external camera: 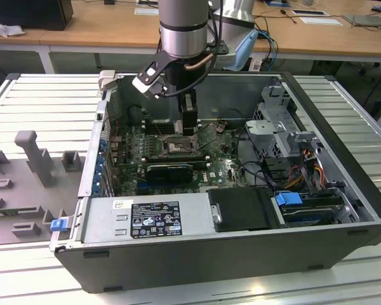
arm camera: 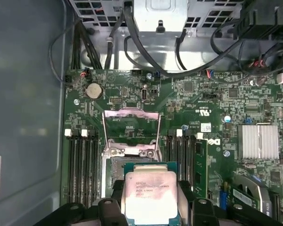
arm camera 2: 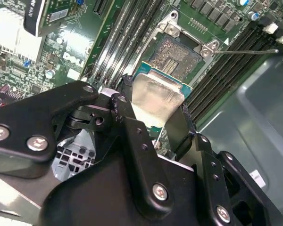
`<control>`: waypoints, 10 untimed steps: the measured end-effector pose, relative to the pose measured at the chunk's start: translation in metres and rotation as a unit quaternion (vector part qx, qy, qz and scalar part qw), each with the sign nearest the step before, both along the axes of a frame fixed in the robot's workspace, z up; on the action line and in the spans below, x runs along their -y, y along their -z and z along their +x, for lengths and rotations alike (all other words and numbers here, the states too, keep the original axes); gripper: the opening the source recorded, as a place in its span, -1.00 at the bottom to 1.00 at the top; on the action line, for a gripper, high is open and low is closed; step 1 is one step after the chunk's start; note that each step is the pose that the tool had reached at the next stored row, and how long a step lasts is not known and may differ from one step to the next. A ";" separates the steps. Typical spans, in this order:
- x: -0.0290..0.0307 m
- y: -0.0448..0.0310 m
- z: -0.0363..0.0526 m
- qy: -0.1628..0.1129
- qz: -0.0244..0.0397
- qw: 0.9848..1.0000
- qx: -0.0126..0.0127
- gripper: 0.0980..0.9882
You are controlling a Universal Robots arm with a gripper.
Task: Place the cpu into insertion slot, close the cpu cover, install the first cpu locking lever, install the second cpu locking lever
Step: 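Place the cpu into insertion slot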
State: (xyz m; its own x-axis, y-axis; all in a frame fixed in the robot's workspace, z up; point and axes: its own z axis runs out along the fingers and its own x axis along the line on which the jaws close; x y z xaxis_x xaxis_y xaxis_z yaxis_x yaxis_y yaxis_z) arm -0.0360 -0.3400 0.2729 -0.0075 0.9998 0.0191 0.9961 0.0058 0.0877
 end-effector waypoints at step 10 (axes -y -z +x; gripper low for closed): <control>-0.0104 0.0270 -0.0053 0.000 0.000 1.000 0.000 -0.04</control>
State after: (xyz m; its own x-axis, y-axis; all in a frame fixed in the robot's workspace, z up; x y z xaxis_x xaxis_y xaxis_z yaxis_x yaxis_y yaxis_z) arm -0.0413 -0.3296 0.2459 -0.0081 0.9998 0.0191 0.9961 0.0064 0.0878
